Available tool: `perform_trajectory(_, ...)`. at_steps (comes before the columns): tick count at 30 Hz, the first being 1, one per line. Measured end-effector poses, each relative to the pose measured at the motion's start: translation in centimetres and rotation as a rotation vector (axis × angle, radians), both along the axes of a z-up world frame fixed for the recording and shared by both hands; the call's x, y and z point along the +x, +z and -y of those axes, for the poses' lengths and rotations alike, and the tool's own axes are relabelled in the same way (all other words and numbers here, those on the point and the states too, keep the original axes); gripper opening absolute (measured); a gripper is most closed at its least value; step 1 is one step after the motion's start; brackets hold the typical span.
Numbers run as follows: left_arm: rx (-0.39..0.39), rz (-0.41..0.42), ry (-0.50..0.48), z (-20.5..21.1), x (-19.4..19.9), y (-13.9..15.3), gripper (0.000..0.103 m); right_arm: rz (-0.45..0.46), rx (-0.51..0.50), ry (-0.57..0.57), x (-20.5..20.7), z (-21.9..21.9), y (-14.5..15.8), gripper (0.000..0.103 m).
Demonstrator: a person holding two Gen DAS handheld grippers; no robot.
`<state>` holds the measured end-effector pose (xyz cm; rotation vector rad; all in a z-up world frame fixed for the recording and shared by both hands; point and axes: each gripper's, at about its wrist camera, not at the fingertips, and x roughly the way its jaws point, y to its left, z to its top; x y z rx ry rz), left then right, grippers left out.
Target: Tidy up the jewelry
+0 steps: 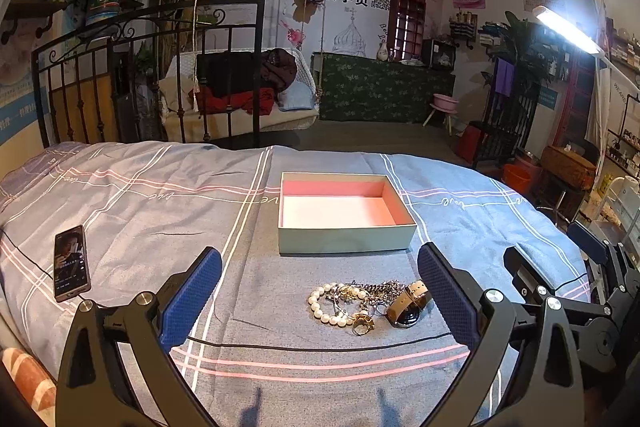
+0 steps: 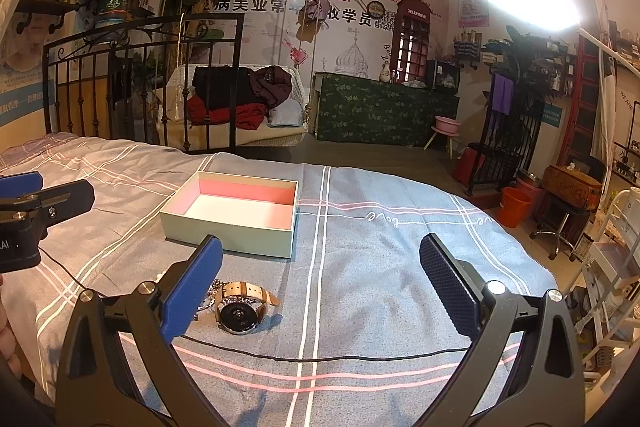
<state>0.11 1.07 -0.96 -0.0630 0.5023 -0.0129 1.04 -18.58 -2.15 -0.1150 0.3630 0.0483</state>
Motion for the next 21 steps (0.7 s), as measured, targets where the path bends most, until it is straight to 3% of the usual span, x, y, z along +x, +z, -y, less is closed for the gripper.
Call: perform_trajectory(21, -0.009, 0.0, 0.013, -0.41, 0.51, -0.1, 0.097, 0.005, -0.013, 0.006, 0.02, -0.28, 0.21, 0.097)
